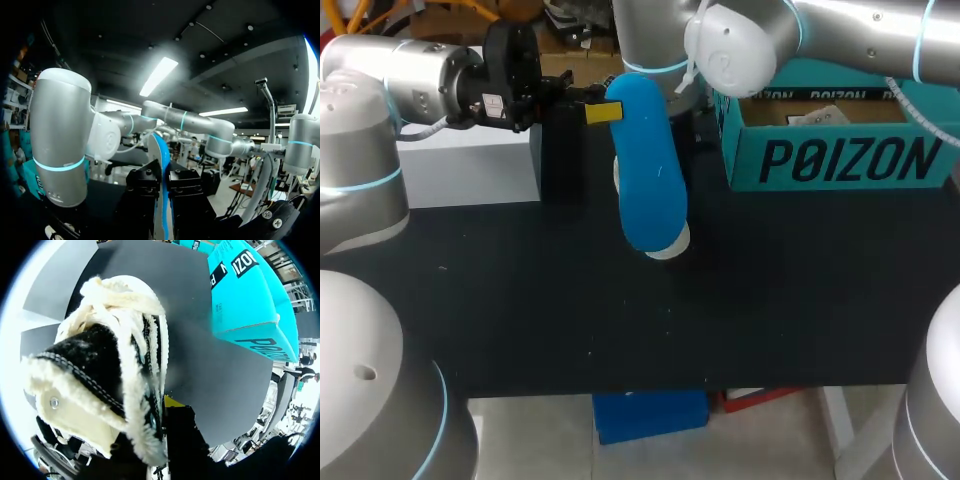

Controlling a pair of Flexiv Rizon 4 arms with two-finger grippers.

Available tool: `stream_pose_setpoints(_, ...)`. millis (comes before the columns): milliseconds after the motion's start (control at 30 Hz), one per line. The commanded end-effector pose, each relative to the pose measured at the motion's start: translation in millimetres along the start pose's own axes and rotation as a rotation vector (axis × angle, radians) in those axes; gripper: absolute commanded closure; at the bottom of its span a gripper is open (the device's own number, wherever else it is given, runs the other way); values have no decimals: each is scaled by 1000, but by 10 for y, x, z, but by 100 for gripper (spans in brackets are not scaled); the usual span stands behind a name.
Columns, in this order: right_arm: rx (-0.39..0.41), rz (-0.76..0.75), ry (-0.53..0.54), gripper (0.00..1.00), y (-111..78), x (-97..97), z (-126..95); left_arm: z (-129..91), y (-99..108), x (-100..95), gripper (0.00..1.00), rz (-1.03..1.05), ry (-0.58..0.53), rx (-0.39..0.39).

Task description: Take the shoe out of the shoebox, open the shoe tongue, remove and reinsert the insole, then place the shoe into the shoebox

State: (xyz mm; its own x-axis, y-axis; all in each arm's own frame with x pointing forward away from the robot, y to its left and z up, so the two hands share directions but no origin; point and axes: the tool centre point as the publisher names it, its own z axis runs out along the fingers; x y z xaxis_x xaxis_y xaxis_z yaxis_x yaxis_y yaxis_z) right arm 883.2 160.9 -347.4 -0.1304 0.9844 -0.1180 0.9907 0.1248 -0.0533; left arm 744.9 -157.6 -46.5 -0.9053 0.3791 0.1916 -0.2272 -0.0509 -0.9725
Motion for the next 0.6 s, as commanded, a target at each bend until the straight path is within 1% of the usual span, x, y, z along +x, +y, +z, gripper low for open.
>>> stream_pose_setpoints(33,-14,12,13,100,-48,15,75,13,10,0,100,2,-3,0)
stream_pose_setpoints(200,-14,18,9,100,-70,48,159,13,10,0,100,2,-3,0)
stream_pose_setpoints(400,-12,49,30,100,-107,102,299,13,10,0,100,2,-3,0)
stream_pose_setpoints(533,-14,58,54,100,-136,176,367,13,10,0,100,2,-3,0)
stream_pose_setpoints(600,-13,60,48,100,-162,218,412,13,10,0,100,2,-3,0)
